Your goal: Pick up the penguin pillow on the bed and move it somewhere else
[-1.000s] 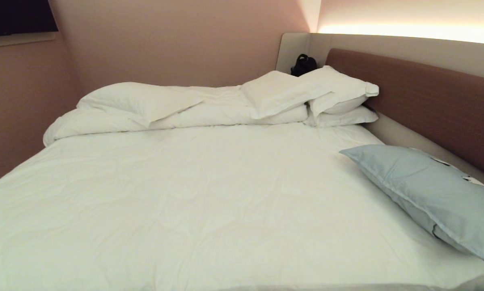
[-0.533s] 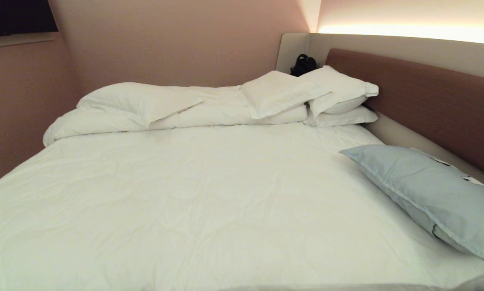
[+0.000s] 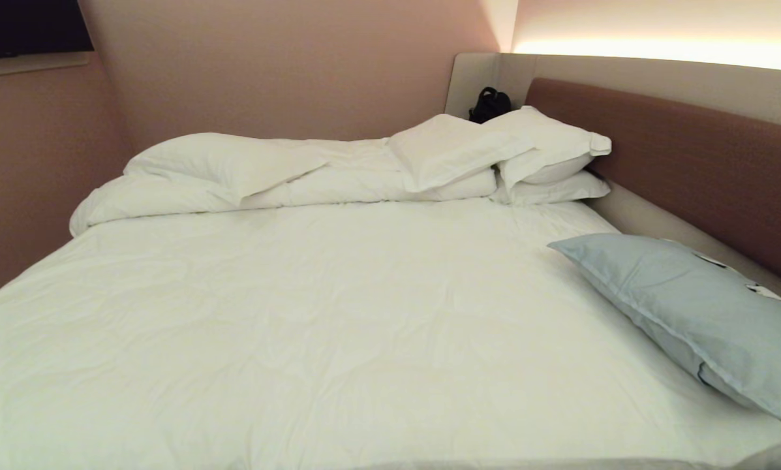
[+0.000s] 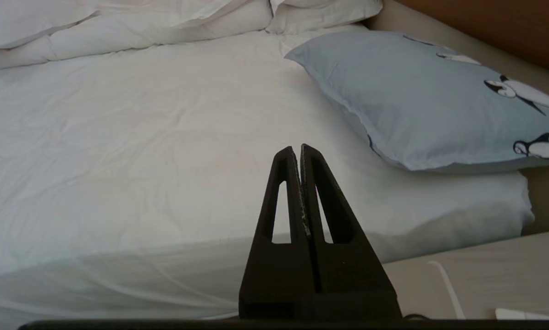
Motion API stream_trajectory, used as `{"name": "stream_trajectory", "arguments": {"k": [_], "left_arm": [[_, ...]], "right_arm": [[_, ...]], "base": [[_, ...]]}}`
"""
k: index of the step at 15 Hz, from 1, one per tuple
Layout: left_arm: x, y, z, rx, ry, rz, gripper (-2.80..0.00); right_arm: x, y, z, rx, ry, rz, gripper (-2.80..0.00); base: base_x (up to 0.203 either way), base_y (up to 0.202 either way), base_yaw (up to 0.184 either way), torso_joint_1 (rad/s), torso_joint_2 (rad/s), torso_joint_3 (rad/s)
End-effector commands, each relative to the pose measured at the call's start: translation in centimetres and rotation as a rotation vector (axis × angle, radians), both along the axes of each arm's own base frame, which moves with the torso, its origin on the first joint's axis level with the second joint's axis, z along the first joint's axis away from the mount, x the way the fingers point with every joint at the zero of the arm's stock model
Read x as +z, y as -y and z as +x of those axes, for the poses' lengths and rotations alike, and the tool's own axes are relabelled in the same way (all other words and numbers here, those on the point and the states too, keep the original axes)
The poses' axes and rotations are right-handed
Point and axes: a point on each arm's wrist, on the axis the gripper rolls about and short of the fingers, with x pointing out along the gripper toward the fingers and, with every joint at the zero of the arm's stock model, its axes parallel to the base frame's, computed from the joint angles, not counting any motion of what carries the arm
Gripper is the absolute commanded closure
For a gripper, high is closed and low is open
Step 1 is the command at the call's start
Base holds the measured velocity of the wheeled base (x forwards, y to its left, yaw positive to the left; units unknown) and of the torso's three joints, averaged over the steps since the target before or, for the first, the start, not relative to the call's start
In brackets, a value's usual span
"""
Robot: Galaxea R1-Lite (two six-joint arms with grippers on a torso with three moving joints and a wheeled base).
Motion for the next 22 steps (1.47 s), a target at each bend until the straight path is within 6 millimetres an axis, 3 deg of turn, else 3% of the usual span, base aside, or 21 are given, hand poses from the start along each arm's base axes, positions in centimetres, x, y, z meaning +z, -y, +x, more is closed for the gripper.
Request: {"name": "stream_trajectory", "arguments": {"k": [1, 16, 22], "left_arm": [[0.0, 0.0, 0.0, 0.001, 0.001, -0.001, 0.00], [0.0, 0.0, 0.0, 0.001, 0.001, -0.001, 0.00], [0.0, 0.0, 0.0, 0.000, 0.001, -0.002, 0.00]], "right_arm": [[0.5, 0.0, 0.5, -0.001, 0.124, -0.033, 0.00], [-4.9, -0.1, 2.7, 0.052, -0.062, -0.082, 0.00], [-5.0, -0.1, 2.7, 0.051, -0.061, -0.068, 0.00]], "base": [[0.000, 0.000, 0.000, 0.000, 0.00, 0.000], [0.000, 0.000, 0.000, 0.000, 0.00, 0.000], [0.000, 0.000, 0.000, 0.000, 0.00, 0.000]]}}
